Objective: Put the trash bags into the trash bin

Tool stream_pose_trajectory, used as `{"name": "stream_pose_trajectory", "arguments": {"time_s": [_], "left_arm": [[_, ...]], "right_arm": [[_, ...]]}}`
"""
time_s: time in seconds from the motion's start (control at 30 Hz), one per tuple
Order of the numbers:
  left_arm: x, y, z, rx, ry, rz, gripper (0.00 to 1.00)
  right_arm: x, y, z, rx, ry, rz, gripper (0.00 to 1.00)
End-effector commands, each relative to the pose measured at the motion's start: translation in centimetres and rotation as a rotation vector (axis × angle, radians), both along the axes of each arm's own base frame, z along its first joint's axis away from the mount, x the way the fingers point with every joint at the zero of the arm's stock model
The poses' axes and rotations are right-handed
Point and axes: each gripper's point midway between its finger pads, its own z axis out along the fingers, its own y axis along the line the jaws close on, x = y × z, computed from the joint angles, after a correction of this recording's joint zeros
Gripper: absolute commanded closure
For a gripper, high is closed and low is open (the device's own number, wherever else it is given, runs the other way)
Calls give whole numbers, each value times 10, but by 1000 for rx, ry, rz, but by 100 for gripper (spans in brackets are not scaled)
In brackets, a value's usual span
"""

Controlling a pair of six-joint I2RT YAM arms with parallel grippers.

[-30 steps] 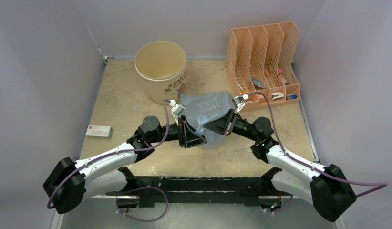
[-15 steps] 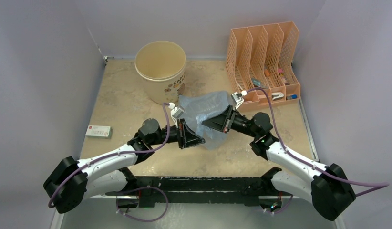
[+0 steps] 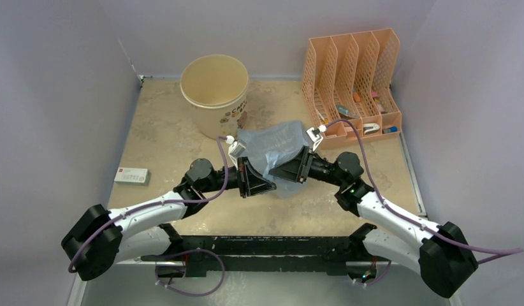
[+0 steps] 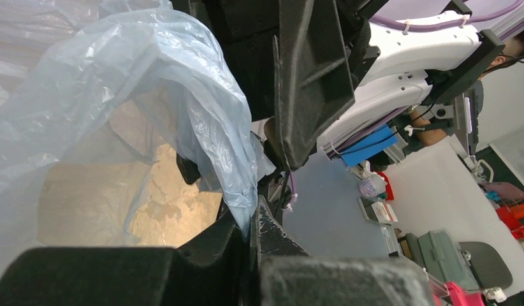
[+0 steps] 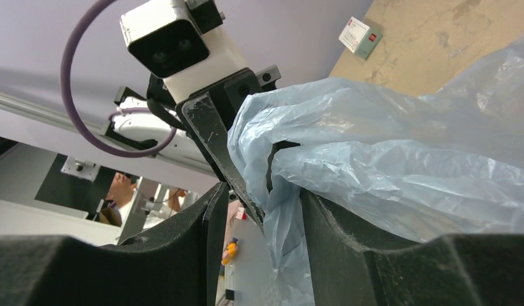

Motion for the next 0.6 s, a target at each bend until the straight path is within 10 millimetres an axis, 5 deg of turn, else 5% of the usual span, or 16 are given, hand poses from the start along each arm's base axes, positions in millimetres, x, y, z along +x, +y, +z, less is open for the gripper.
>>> {"name": "stream_pose_trajectory", "arguments": {"time_s": [0.0,0.13,0.3,0.57], "left_arm": [[-5,-4,14,-56,-40,-52,100],[-6,-4,12,-69,-28,-53,100],[-6,-3,12,-67,-27,-46,99],[-4,1,10,-73,-29,-14,55]], "right_arm": [[-3,6,22,16,-97,23,51],[-3,11,32,37,-120,35,59],[1,12,30,35,-103,22,94],[-4,8,43,123,-87,22,100]]}}
